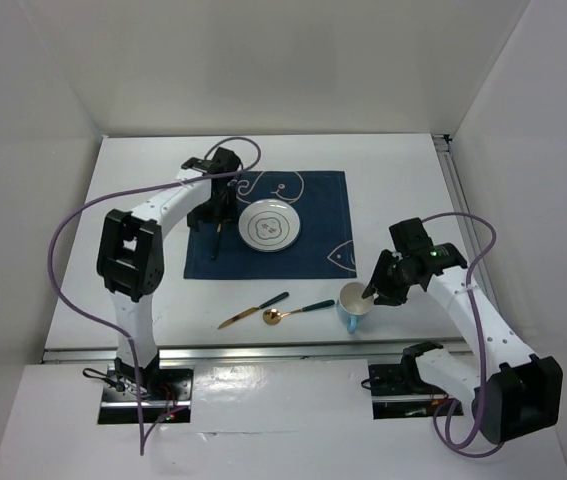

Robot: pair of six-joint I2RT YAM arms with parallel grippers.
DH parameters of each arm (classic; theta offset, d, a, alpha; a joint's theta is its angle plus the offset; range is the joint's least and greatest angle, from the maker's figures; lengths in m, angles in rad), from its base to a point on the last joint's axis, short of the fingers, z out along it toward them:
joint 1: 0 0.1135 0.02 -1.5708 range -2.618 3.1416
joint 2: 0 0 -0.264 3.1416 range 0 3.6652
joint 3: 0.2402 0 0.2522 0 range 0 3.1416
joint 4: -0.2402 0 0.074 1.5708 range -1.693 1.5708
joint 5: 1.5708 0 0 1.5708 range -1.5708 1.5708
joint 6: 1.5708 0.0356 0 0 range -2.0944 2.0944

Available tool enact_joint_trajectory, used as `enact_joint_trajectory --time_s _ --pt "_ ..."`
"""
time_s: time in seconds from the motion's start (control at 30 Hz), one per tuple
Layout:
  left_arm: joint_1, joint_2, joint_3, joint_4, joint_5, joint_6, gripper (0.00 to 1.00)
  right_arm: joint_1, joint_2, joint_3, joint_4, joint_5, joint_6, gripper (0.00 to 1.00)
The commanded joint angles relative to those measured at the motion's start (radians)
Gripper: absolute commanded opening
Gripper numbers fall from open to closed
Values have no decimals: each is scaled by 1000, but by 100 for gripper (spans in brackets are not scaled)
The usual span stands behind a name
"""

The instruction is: Set the dinner table for one person

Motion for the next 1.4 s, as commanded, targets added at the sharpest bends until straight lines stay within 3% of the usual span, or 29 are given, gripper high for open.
enact_joint_trajectory --time_s 0.0,0.07,0.27,0.33,0.43,0.6,0.73,0.9,1.1,1.37 --pt "0 -127 81 -54 -33 -32 88 35 1 -7 0 40 36 41" --pt "0 -170 106 -63 -33 -32 88 50 12 -7 0 50 46 36" --pt "0 -249 126 -72 -12 -32 88 107 43 -7 9 73 80 32" --pt "0 -263 126 -72 -1 -32 88 128 43 -7 9 94 102 24" --pt "0 -274 126 -81 8 -32 88 128 52 17 -31 131 134 0" --pt "0 -295 126 -92 56 -32 88 128 24 208 -132 201 120 0" --pt "0 -315 126 -83 106 -32 88 128 115 406 -175 280 35 0" --pt "0 -337 94 -83 142 -22 88 128 371 604 -45 289 -65 0" --pt "0 -414 -10 -101 162 -13 88 79 746 971 84 271 -159 0" --pt "-32 -509 -138 -101 208 -2 88 47 1109 1393 75 243 -190 0"
